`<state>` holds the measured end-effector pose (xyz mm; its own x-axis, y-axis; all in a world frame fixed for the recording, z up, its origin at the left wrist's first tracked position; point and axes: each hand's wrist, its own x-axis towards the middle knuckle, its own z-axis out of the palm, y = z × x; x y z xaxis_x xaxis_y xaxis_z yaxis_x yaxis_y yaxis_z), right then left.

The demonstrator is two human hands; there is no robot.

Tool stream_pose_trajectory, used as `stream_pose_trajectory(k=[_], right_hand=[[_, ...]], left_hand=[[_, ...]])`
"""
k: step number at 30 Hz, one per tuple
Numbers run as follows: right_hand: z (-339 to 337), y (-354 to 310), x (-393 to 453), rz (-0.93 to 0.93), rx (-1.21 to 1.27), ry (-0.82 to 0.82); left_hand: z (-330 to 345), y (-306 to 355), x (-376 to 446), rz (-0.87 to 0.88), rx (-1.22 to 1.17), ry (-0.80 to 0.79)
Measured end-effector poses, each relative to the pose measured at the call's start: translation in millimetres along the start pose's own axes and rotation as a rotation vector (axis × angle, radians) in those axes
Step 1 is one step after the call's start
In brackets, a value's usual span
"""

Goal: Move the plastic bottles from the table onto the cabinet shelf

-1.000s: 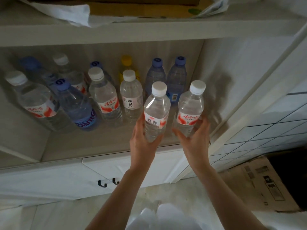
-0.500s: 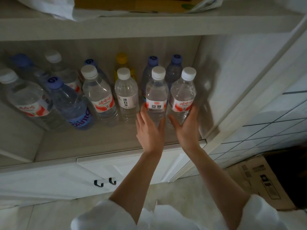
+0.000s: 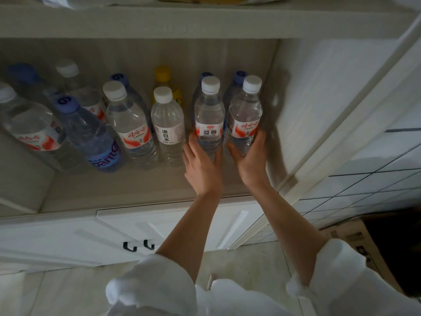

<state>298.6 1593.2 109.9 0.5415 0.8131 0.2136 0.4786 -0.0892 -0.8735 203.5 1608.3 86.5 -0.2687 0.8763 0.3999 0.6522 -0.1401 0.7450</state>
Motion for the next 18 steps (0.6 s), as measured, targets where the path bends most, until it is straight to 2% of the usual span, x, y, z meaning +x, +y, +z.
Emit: stream_pose_trajectory(k=[4,9,14,18], right_hand=[[0,4,-2,0.019,0.002,-0.015],[-3,18,-14,0.079,-0.022,-0.063],[-13,24,-32,0.129,-0.007,-0.074],[-18,15,-59,0.079,0.058,-0.136]], left_hand=[[0,1,-5,-0.025,-0.017,0.014],[-9,-11,-19,-0.147,-0.077,-0.076],[-31,-23,-39,-0.122,-0.165,-0.057],[-56,-34,-48,-0.126,-0.177,-0.062]])
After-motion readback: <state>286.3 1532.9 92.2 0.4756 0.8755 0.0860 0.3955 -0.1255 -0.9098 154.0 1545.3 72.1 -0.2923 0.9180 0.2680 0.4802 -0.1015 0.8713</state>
